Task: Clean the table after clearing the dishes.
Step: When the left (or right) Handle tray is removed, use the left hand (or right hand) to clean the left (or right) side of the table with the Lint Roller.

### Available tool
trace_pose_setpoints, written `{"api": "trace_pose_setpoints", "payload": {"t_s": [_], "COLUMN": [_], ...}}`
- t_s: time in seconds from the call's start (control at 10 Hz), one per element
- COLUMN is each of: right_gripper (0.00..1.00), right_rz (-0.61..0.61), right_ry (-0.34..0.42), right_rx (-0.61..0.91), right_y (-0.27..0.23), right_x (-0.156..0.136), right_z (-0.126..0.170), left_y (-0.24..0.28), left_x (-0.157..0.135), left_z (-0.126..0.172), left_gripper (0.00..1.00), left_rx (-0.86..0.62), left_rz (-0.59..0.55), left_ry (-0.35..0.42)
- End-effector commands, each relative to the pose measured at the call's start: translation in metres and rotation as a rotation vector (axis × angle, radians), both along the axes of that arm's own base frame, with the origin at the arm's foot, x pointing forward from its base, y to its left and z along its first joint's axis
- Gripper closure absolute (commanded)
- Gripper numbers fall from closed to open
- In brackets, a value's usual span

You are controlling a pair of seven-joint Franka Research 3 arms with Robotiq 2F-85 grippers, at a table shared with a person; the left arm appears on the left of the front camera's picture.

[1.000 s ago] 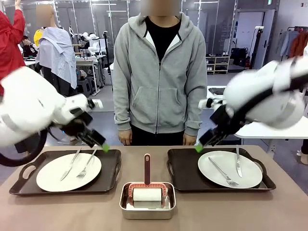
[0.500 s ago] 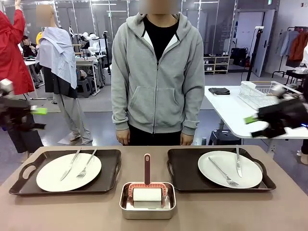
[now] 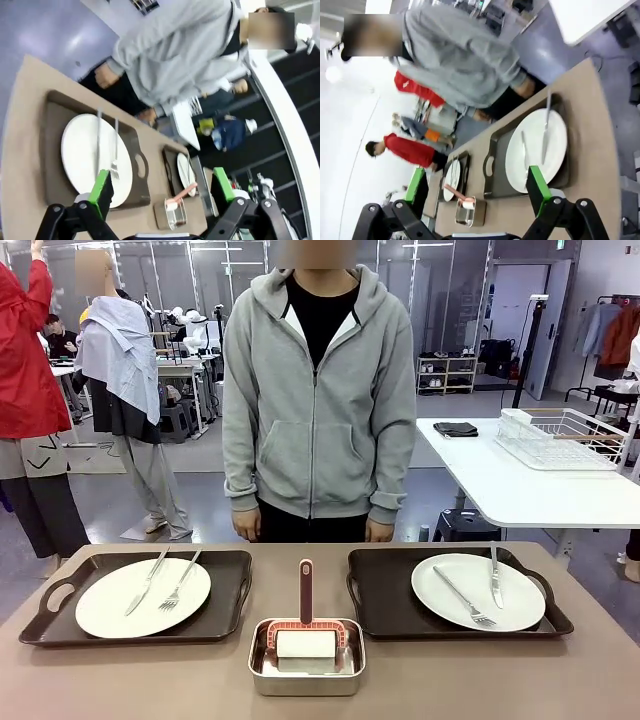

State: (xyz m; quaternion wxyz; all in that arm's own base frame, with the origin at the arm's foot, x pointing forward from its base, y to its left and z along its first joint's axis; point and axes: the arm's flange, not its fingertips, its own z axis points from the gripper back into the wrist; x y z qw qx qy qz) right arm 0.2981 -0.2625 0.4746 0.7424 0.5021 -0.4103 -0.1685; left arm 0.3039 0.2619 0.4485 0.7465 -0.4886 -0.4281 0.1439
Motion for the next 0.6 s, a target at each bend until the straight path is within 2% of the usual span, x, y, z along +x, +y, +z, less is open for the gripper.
{"api": "trace_pose_setpoints", "payload": {"t_s": [0.0,0.1,0.5], "right_gripper": [0.00,0.00,0.00], "right_rz": [-0.004,0.000,0.000], "right_ry": [-0.008,0.000,0.000], "right_rx": [-0.050,0.000,0.000], "right_y": [0.014,0.000,0.000], "right_x": [0.007,0.000,0.000], "right_z": [0.001,0.000,0.000], "left_y": [-0.029,0.000,0.000], "left_x": [-0.011,0.000,0.000], "left_z": [0.024,0.000,0.000], "left_gripper": [0.00,0.00,0.00], "left_rx": [0.034,0.000,0.000], "left_rz": [0.059,0.000,0.000], "left_ry": [-0.019,0.000,0.000]}}
